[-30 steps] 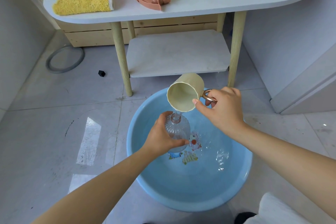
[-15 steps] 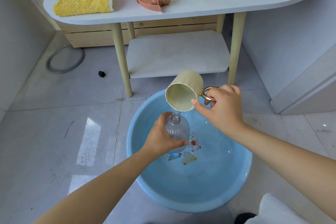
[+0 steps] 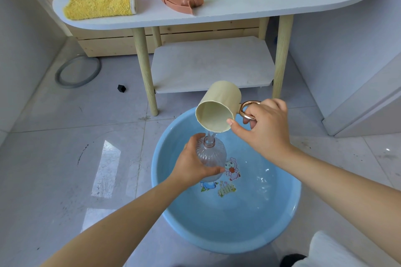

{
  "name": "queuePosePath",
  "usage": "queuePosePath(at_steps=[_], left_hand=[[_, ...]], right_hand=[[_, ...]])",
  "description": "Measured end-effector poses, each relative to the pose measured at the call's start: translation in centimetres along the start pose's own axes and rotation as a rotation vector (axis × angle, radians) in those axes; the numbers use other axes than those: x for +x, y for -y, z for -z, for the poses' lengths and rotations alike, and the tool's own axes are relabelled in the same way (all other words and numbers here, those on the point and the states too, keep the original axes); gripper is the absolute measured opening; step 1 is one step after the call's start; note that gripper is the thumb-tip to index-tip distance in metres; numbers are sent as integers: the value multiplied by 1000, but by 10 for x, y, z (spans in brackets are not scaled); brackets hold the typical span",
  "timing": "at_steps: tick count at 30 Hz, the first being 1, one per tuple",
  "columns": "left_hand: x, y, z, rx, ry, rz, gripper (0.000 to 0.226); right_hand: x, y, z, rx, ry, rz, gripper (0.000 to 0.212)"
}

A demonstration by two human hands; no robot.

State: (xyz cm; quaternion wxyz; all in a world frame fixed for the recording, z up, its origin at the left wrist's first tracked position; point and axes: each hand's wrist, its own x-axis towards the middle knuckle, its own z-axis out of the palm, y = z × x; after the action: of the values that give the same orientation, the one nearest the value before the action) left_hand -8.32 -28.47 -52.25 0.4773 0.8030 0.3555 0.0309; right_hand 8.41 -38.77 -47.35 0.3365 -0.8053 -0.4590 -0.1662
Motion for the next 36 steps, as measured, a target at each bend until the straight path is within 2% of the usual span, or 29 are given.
queuePosePath(at_steps=[12, 36], left_hand=[[1, 0, -2, -8, -9, 4, 92], [1, 1, -3, -5, -19, -14, 98]], right_hand=[[2, 1, 1, -24, -22, 76, 42], [4, -2, -1, -73, -114, 260, 43]])
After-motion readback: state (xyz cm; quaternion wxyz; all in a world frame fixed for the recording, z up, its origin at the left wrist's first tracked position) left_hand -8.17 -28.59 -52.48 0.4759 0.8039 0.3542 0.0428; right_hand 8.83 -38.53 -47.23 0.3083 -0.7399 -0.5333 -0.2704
